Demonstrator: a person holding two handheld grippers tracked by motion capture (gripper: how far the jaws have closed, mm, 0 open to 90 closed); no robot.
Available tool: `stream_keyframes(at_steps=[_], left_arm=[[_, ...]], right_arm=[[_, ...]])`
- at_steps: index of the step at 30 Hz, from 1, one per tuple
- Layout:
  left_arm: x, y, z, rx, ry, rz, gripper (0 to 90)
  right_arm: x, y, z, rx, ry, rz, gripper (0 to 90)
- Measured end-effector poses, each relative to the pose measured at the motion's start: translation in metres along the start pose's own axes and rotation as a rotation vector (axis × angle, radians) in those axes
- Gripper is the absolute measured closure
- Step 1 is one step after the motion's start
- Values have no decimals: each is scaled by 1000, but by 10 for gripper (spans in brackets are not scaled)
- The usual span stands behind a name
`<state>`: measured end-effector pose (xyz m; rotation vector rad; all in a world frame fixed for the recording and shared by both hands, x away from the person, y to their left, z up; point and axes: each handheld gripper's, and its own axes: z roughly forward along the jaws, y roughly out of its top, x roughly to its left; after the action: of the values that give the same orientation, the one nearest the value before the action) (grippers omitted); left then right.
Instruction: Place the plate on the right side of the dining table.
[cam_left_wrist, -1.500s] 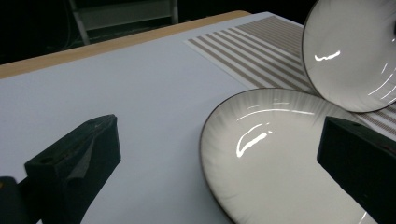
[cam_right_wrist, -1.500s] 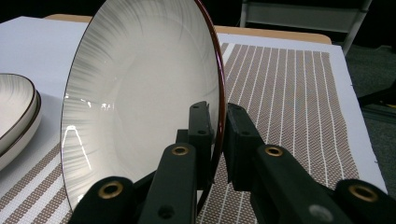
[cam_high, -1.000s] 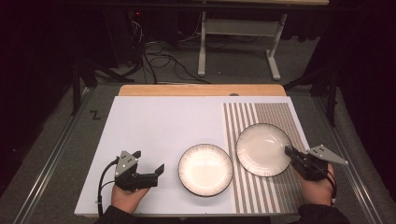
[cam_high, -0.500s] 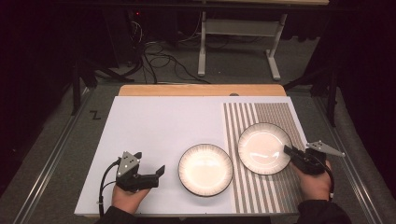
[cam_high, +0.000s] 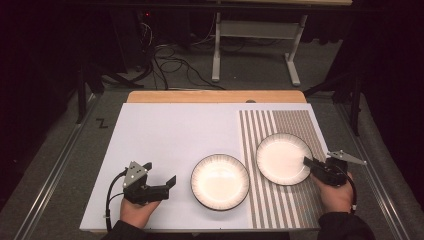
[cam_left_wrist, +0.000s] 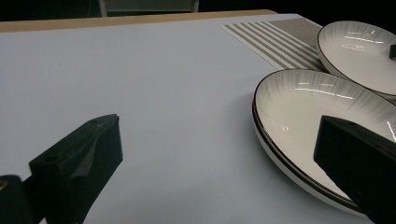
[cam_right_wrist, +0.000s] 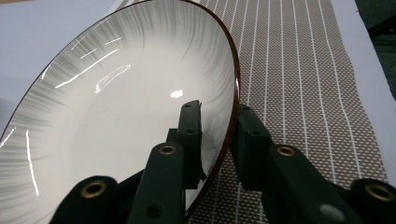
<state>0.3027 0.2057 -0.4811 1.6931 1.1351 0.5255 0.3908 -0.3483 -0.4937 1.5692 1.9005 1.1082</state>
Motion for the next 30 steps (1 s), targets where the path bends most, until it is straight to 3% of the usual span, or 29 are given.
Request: stream_keyframes(at_steps=[3, 5, 14, 20, 25, 30], left_arm=[[1, -1, 1, 6, -1, 1, 20], [2, -2, 2, 9, 3, 1, 20], [2, -3, 5, 37, 29, 41, 20], [4, -4, 4, 42, 31, 33, 20], [2, -3, 2, 35, 32, 47, 27], [1, -2, 1, 31, 25, 36, 23]], right_arm=[[-3, -2, 3, 27, -39, 3, 772], [-7, -5, 6, 43, -30, 22, 769], [-5, -5, 7, 42, -51, 10, 768], [-4, -5, 7, 41, -62, -24, 739], [-4, -3, 0, 1, -67, -33, 563], [6, 1, -8, -38, -38, -85, 386]])
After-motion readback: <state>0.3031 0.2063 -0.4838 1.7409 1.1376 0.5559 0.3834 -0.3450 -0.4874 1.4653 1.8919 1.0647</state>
